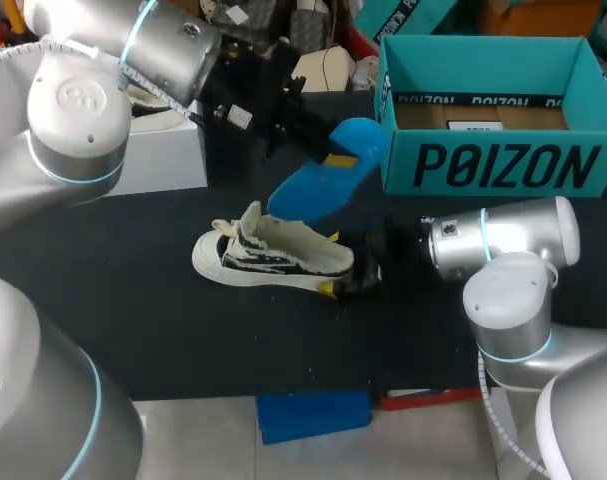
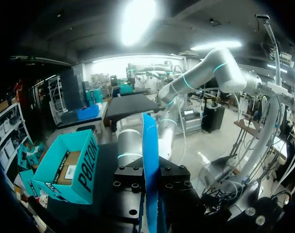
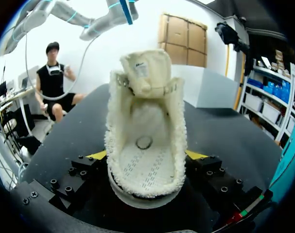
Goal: Take the shoe out of the shoebox, open the shoe tongue, remove and reinsert the insole, then place the shoe into the shoebox
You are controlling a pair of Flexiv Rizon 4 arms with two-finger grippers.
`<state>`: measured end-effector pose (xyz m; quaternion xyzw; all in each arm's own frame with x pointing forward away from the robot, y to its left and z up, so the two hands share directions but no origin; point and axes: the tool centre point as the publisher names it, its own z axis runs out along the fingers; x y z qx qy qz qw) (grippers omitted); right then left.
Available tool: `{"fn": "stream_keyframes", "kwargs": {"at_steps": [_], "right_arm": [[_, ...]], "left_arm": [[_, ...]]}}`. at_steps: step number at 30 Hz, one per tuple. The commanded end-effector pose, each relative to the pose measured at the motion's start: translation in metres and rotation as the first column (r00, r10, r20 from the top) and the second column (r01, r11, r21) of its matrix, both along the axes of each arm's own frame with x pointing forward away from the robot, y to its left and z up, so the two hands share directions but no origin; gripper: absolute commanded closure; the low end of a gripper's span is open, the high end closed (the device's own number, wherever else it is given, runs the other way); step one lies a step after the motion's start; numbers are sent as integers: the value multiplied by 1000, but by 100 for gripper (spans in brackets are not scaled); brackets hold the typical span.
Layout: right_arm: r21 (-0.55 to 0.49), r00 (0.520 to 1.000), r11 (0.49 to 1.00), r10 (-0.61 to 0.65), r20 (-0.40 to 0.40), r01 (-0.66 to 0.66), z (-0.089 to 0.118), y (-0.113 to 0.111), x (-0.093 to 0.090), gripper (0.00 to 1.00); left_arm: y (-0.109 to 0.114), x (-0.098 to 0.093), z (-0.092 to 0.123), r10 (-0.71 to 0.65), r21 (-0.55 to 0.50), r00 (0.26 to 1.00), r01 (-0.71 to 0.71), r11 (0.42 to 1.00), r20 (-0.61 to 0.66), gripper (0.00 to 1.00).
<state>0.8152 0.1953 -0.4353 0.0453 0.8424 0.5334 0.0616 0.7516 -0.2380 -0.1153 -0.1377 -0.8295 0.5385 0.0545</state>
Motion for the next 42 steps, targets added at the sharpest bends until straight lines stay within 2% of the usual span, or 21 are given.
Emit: {"fn": "stream_keyframes", "kwargs": {"at_steps": [1, 9, 11, 12, 15, 18, 24, 34, 42], "right_arm": [[-1, 1000, 1000, -1, -1, 1, -1, 0, -1, 100], [-1, 1000, 1000, -1, -1, 1, -1, 0, -1, 100], [-1, 1000, 1000, -1, -1, 1, -1, 0, -1, 100], [-1, 1000, 1000, -1, -1, 1, -1, 0, -1, 100], [-1, 1000, 1000, -1, -1, 1, -1, 0, -1, 100], [-1, 1000, 1000, -1, -1, 1, -1, 0, -1, 100], [-1, 1000, 1000, -1, -1, 1, -1, 0, -1, 100], [-1, 1000, 1000, -1, -1, 1, -1, 0, -1, 100], [-1, 1000, 1000, -1, -1, 1, -1, 0, -1, 100]], "left_arm": [[2, -1, 0, 2, 0, 1000, -2, 1000, 3, 100], [2, -1, 0, 2, 0, 1000, -2, 1000, 3, 100], [6, -7, 6, 34, -65, 997, -39, 997, -75, 100], [7, -8, 11, 54, -71, 994, -61, 996, -98, 100], [6, -15, 34, 84, -172, 975, -120, 978, -204, 100], [3, -26, 56, 70, -226, 958, -136, 965, -277, 100], [2, -50, 90, 54, -255, 926, -159, 954, -375, 100], [16, -78, 147, 22, -322, 868, -207, 924, -496, 100], [28, -97, 176, 1, -301, 851, -187, 935, -525, 100]]}}
